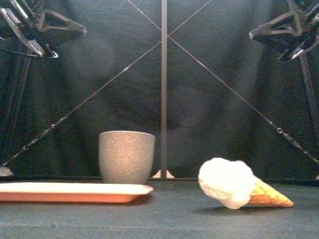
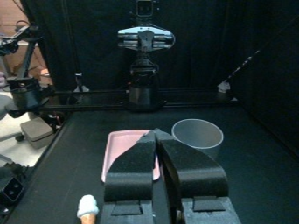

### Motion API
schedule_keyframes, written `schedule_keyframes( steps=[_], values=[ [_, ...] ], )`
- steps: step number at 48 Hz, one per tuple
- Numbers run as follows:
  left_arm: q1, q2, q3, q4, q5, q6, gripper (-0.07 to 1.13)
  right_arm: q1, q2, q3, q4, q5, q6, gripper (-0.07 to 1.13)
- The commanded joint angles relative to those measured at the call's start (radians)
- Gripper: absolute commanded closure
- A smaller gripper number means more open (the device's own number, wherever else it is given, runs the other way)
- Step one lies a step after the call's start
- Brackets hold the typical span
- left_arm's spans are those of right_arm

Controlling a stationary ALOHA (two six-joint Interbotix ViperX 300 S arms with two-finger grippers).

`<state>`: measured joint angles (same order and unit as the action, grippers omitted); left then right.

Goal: Pick the ice cream then place it in the grey bowl
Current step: Pick the ice cream

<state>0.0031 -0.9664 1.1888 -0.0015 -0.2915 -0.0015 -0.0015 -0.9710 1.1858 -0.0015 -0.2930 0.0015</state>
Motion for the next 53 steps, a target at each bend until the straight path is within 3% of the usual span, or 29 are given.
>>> schedule_keyframes(
  steps=[1, 10, 19, 26, 39, 47, 53],
  values=[
    [0.017, 0.008, -0.015, 0.002, -0.003, 0.003, 1.11, -0.003, 0.026, -0.006, 0.003, -0.002, 0.005, 0.95],
    [0.017, 0.008, -0.018, 0.008, -0.003, 0.003, 1.09, 0.009, 0.103, -0.006, 0.038, -0.002, 0.071, 0.98],
    [0.017, 0.005, -0.015, 0.011, -0.003, 0.005, 1.08, 0.179, 0.252, -0.038, 0.028, 0.0, 0.152, 0.91],
    [0.018, 0.005, -0.014, 0.012, -0.003, 0.005, 1.08, 0.255, 0.373, -0.066, 0.04, -0.002, 0.172, 0.74],
    [0.015, 0.0, -0.014, 0.012, -0.003, 0.003, 1.08, 0.262, 0.577, -0.121, 0.091, -0.008, 0.198, 0.32],
    [0.014, 0.0, -0.012, 0.014, -0.003, 0.003, 1.08, 0.275, 0.704, -0.181, 0.095, -0.006, 0.199, 0.18],
    [0.014, 0.0, -0.012, 0.012, -0.003, 0.003, 1.08, 0.288, 0.788, -0.216, 0.095, -0.002, 0.201, 0.15]
  ],
)
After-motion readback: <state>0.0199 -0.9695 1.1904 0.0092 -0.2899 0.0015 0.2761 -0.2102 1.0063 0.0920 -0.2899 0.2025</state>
